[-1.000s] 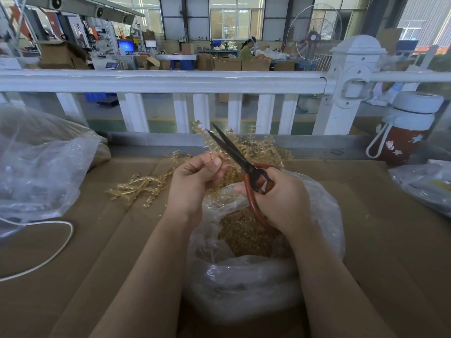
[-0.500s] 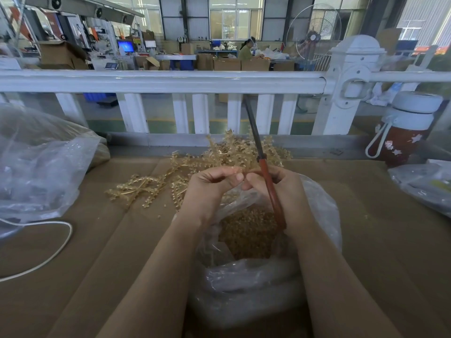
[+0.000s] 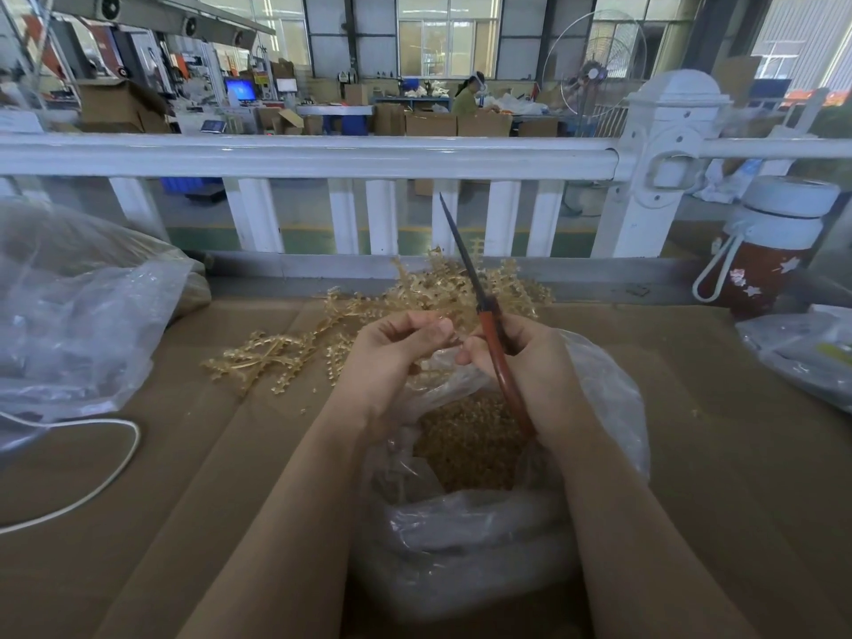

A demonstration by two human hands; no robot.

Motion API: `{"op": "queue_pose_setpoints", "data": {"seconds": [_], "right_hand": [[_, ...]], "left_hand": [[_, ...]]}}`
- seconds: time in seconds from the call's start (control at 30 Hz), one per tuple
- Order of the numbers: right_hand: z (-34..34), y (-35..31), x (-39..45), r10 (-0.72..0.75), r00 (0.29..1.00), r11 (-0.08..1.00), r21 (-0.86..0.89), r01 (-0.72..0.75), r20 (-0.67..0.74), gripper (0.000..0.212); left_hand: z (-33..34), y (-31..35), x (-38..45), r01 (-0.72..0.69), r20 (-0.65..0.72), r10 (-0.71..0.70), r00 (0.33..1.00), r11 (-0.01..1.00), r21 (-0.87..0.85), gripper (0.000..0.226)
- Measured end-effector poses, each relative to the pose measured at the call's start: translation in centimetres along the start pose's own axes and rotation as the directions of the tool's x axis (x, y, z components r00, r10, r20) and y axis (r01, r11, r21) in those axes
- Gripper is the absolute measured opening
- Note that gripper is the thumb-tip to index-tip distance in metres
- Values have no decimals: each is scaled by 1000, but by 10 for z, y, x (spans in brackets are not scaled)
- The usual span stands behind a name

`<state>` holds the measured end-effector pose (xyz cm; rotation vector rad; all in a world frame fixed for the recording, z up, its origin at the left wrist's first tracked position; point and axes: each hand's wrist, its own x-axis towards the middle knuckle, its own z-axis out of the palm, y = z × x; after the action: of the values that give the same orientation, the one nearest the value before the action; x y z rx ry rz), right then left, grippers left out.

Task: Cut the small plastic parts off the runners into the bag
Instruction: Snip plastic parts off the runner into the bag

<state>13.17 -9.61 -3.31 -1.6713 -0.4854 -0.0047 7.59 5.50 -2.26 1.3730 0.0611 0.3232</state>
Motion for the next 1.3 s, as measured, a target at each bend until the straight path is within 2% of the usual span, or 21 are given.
{"op": "queue_pose_setpoints", "data": {"seconds": [0.13,0.27,0.37,0.43,0.57,0.77,0.93,1.17,1.3], "right_hand": [[-1,1,0,-59,998,994,-96,60,17,10],[1,5,0,-98,994,978,-189,86,-53,20],[-1,8,-1,-135,989,902,-421,96,-63,48],[-2,11,-2,-172,985,827,-546,133,-20,55],[-1,12,-4,-190,981,756,-632,170,36,66],[-2,12,-4,-224,974,715,-674,186,30,63],[-1,8,-6,-241,971,704,-686,184,13,72],[-1,8,-5,-237,971,637,-759,133,-29,51],[-1,5,-6,-239,970,636,-761,128,-37,52]], "left_hand": [[-3,0,1,-7,-27,10,1000,995,102,13],[-3,-2,3,-36,-76,40,996,998,54,10],[-5,-2,4,-49,-132,49,990,999,7,11],[-5,0,4,-61,-139,57,989,998,-22,18],[-5,3,3,-98,-157,88,984,993,-63,29],[-5,4,3,-114,-133,105,986,992,-63,29],[-6,5,2,-131,-115,123,986,990,-61,33],[-5,5,3,-124,-127,114,985,990,-72,39],[-5,5,3,-136,-117,126,985,988,-76,38]]}}
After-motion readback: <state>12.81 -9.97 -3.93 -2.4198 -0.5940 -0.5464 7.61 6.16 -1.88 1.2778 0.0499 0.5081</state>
